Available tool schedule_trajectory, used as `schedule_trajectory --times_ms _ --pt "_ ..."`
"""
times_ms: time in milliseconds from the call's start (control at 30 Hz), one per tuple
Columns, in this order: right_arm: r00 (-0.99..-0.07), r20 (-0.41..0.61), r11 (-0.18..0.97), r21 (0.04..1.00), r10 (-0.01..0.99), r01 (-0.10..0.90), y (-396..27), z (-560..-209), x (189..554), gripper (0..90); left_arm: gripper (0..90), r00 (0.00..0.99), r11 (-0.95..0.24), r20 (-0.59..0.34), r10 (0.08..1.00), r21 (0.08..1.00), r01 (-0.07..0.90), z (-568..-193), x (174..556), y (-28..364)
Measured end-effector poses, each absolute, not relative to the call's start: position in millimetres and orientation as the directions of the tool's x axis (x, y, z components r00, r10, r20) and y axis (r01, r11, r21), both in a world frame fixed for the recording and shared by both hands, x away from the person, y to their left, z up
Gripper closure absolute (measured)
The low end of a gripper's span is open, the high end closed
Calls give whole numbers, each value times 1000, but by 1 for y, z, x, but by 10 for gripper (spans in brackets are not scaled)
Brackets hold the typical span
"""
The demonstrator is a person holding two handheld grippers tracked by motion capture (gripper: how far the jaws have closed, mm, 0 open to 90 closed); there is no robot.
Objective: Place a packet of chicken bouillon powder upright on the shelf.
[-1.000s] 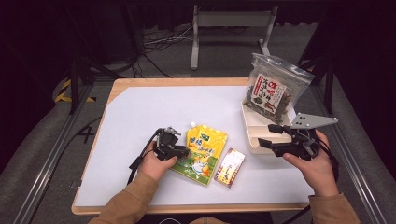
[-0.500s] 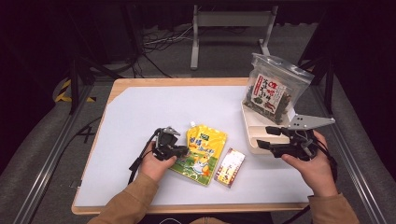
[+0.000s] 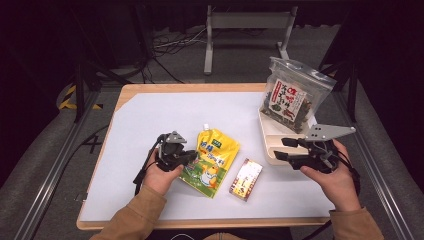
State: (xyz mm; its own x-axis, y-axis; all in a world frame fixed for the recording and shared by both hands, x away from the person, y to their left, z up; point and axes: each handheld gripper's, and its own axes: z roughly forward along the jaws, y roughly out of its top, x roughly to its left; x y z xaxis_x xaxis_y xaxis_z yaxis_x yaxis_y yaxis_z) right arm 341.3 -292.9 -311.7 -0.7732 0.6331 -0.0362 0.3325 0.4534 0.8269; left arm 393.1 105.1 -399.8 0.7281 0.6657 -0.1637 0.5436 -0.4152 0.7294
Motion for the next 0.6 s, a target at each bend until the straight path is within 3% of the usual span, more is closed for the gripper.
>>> schedule_trajectory --times_ms 300,600 --pt "-800 -52 492 812 598 315 -286 -311 342 535 860 758 -406 -111 643 789 460 -379 380 109" --pt "-810 13 444 831 586 334 -283 -310 346 552 859 769 -374 -88 633 835 403 -360 368 114"
